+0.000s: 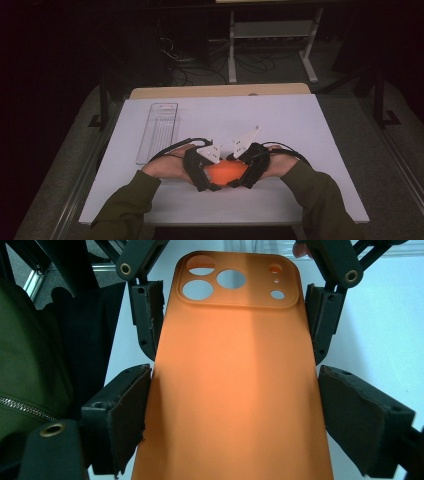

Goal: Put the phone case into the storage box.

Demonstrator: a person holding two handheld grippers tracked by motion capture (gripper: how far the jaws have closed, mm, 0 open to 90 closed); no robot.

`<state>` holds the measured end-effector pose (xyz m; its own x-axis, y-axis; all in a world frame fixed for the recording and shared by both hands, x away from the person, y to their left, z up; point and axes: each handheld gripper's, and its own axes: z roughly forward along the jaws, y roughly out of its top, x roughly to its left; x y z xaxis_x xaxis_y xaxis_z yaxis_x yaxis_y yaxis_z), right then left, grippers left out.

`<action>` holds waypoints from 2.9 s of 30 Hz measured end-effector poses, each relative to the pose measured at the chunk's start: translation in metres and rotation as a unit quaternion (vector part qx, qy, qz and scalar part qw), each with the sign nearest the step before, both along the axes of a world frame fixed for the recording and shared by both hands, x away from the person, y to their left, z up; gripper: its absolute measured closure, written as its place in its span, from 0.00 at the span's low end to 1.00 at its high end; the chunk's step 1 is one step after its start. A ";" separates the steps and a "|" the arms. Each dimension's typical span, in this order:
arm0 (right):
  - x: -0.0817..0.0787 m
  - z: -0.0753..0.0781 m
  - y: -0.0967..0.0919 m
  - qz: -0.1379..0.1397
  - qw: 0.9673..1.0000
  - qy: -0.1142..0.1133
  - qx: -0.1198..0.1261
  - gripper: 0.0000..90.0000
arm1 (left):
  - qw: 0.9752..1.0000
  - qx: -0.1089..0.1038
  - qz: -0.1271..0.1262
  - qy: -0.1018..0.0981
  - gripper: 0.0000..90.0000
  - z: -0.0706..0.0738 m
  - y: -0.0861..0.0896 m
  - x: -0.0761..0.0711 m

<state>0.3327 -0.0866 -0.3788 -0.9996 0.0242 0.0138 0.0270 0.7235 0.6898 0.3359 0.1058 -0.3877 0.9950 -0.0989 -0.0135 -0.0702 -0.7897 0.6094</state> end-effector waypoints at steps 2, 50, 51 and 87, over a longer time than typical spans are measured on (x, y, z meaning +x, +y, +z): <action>0.000 -0.001 0.000 0.002 1.000 0.005 0.003 0.17 | 1.000 -0.007 0.005 0.006 0.12 -0.001 0.000 -0.001; 0.001 -0.003 0.000 0.005 1.000 -0.005 -0.002 0.16 | 1.000 0.018 0.000 -0.013 0.17 0.001 -0.002 0.000; 0.001 -0.003 0.000 0.005 1.000 -0.005 -0.002 0.16 | 1.000 0.018 0.000 -0.014 0.17 0.001 -0.002 0.000; 0.000 -0.001 -0.006 -0.002 1.000 0.001 0.002 0.14 | 1.000 0.016 0.002 -0.016 0.17 0.005 0.004 0.001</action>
